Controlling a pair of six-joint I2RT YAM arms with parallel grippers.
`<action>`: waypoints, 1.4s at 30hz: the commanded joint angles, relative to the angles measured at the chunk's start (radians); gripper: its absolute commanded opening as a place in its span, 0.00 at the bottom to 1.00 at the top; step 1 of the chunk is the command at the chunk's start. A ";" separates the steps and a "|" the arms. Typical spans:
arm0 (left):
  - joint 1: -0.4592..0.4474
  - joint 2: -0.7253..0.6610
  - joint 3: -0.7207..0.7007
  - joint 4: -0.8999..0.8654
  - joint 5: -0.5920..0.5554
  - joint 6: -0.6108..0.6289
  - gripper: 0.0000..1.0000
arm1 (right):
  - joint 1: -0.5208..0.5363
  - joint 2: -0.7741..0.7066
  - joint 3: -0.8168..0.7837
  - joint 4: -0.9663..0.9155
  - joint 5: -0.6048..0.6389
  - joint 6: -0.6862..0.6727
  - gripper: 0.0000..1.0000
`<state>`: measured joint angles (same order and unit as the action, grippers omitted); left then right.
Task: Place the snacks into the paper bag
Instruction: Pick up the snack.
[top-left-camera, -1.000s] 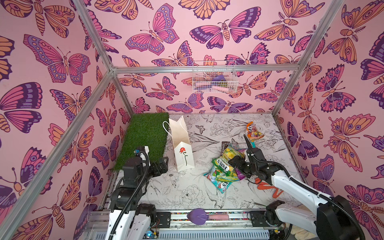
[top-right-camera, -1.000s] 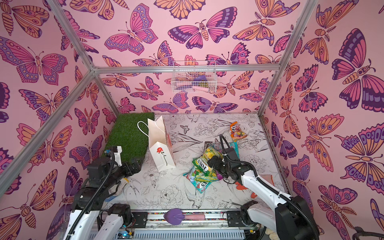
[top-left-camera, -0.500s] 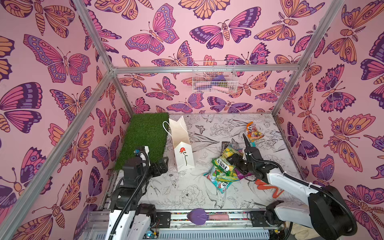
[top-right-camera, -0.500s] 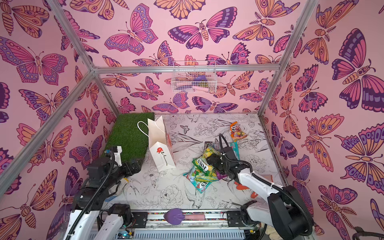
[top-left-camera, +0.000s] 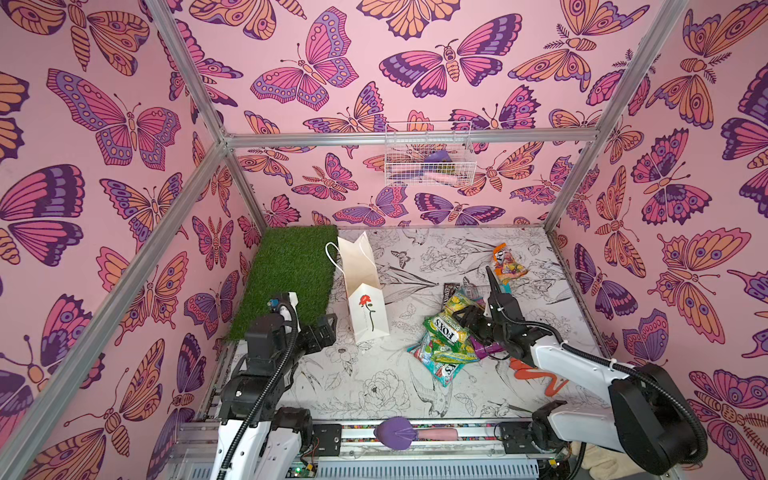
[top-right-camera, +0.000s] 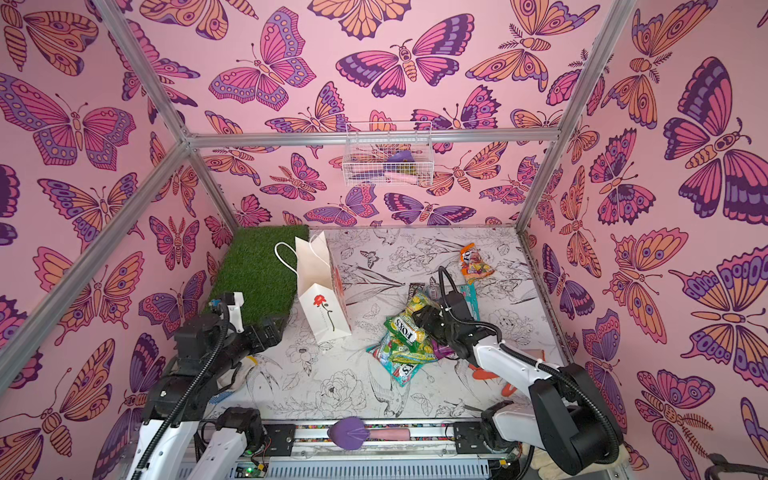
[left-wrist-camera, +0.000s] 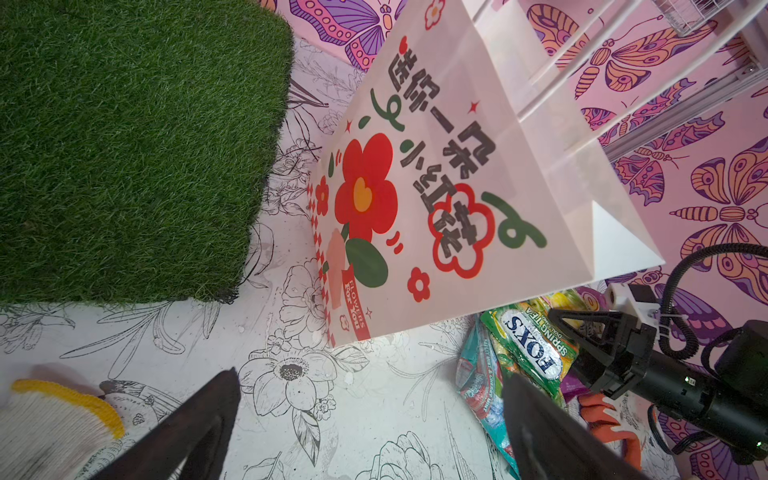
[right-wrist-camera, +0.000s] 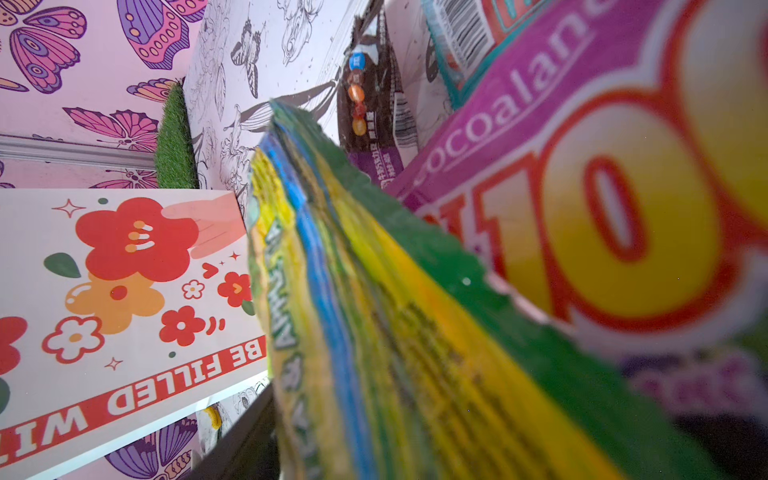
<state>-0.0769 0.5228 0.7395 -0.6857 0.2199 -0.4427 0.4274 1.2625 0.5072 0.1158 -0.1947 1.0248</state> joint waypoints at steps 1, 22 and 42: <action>0.008 -0.007 -0.015 -0.014 -0.002 0.002 1.00 | 0.007 -0.006 -0.007 0.021 0.022 0.017 0.62; 0.017 -0.009 -0.015 -0.013 0.003 0.001 1.00 | 0.031 -0.021 0.020 0.006 0.015 -0.024 0.13; 0.018 -0.010 -0.017 -0.013 0.004 -0.001 1.00 | 0.108 -0.129 0.130 -0.169 0.107 -0.138 0.11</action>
<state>-0.0639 0.5224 0.7395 -0.6857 0.2203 -0.4431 0.5133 1.1584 0.5793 -0.0284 -0.1280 0.9298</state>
